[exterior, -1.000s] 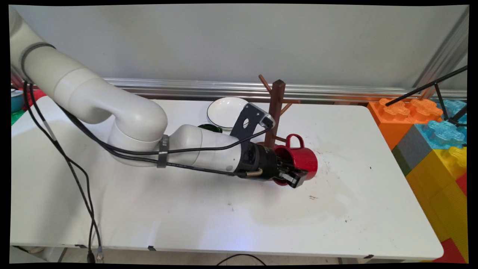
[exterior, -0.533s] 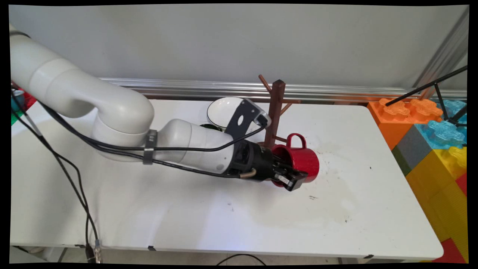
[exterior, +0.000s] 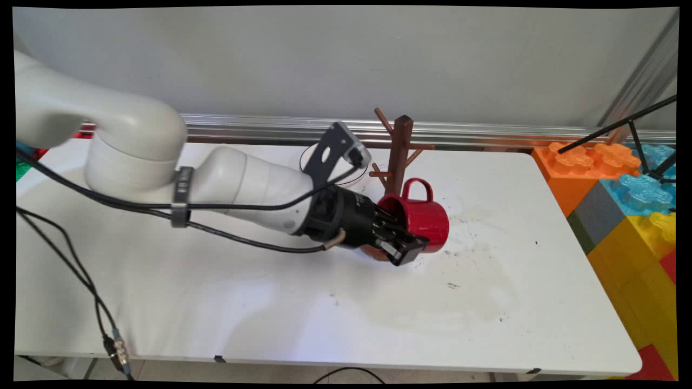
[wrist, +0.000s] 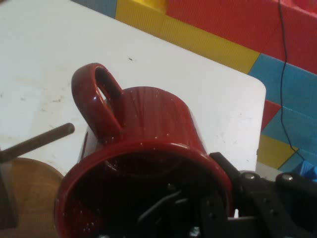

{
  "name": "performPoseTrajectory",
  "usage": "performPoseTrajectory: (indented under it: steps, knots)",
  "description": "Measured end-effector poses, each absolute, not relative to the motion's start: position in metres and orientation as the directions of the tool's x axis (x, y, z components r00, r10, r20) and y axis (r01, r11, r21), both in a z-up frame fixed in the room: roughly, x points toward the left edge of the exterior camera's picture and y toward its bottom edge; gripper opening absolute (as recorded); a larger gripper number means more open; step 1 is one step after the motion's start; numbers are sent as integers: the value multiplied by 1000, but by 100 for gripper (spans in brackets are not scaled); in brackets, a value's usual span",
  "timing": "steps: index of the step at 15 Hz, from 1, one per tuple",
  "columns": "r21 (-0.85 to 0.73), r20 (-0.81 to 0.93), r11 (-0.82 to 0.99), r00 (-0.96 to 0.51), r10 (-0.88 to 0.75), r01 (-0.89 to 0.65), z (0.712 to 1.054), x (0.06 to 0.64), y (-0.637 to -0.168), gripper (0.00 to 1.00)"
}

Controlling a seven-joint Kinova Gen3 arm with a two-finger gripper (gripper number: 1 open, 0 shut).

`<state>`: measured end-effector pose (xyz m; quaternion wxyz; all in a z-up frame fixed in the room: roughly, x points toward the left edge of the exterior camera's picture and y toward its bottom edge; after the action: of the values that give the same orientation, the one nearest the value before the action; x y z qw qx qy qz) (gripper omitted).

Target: Place the picked object on the table

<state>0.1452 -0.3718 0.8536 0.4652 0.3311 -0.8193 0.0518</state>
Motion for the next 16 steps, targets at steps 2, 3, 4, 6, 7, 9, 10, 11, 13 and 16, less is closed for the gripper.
performPoseTrajectory:
  steps: [2, 3, 4, 6, 7, 9, 10, 11, 13, 16]
  knots:
    - [206, 800, 786, -363, -478, -583, 862, 152, -371, 0]
    - [196, 801, 791, -371, -470, -579, 867, 157, -370, 0]
    - [187, 803, 797, -377, -461, -575, 871, 160, -369, 0]
    - [167, 807, 808, -393, -441, -565, 877, 166, -366, 0]
    - [155, 809, 814, -401, -430, -560, 879, 169, -363, 0]
    - [136, 806, 824, -422, -415, -550, 881, 173, -358, 0]
    - [134, 802, 826, -430, -415, -548, 881, 175, -356, 0]
    - [132, 793, 829, -444, -417, -543, 882, 178, -354, 0]
    - [128, 778, 834, -467, -420, -536, 885, 182, -351, 0]
    - [113, 754, 846, -509, -414, -521, 892, 190, -348, 0]
